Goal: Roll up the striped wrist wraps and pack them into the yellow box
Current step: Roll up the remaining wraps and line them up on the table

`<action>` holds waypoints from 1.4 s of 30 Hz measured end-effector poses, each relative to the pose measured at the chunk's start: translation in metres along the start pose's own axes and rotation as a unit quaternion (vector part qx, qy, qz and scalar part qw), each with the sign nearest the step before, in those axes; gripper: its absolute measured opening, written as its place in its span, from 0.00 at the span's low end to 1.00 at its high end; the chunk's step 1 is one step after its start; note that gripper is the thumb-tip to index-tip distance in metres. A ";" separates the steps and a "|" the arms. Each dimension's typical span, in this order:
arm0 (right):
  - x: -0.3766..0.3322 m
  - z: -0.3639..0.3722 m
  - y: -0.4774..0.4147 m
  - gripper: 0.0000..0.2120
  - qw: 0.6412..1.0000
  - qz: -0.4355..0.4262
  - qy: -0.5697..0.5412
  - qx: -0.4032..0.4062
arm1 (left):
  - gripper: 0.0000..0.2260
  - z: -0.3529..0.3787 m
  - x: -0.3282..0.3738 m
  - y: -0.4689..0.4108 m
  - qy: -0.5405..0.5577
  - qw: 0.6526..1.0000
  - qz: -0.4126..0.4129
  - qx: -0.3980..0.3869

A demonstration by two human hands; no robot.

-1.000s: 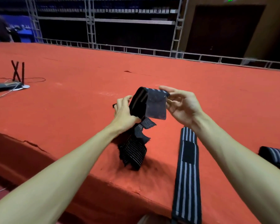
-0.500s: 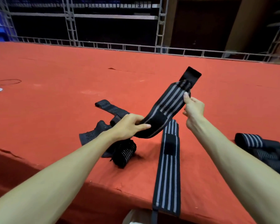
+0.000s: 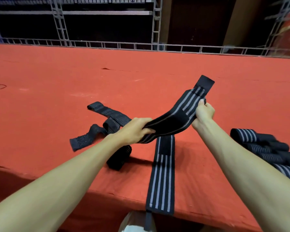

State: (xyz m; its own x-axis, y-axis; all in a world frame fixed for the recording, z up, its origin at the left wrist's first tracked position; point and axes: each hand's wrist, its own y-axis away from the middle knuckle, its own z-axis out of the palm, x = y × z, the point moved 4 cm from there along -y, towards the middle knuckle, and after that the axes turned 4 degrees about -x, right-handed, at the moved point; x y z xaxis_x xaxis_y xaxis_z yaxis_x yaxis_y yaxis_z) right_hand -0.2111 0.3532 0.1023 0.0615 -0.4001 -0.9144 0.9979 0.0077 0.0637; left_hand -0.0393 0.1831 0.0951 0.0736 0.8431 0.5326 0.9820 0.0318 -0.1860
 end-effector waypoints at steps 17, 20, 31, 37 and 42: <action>-0.055 -0.052 -0.008 0.22 0.995 0.033 0.010 -0.093 | 0.14 0.057 0.111 -0.020 0.476 0.874 -0.036 -0.095; -0.040 -0.064 -0.017 0.21 0.992 0.047 0.063 -0.100 | 0.11 0.090 0.106 -0.021 0.519 0.845 -0.075 -0.105; 0.057 -0.077 -0.078 0.23 0.968 0.090 0.182 -0.147 | 0.14 0.178 0.041 -0.052 0.490 0.848 -0.182 -0.090; 0.088 -0.070 -0.103 0.19 0.963 0.137 0.168 -0.159 | 0.12 0.208 0.007 -0.066 0.357 0.898 -0.243 -0.083; 0.106 -0.085 -0.101 0.20 0.938 0.123 0.285 -0.152 | 0.16 0.209 0.004 -0.070 0.303 0.909 -0.275 -0.083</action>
State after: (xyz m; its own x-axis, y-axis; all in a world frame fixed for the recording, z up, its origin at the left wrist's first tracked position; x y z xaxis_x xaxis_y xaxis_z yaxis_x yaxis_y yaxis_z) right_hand -0.3037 0.3874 -0.0350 0.2048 0.2024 -0.9577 0.9062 0.3307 0.2636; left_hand -0.1443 0.2963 -0.0620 -0.4036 0.2723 0.8735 0.9082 0.2350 0.3463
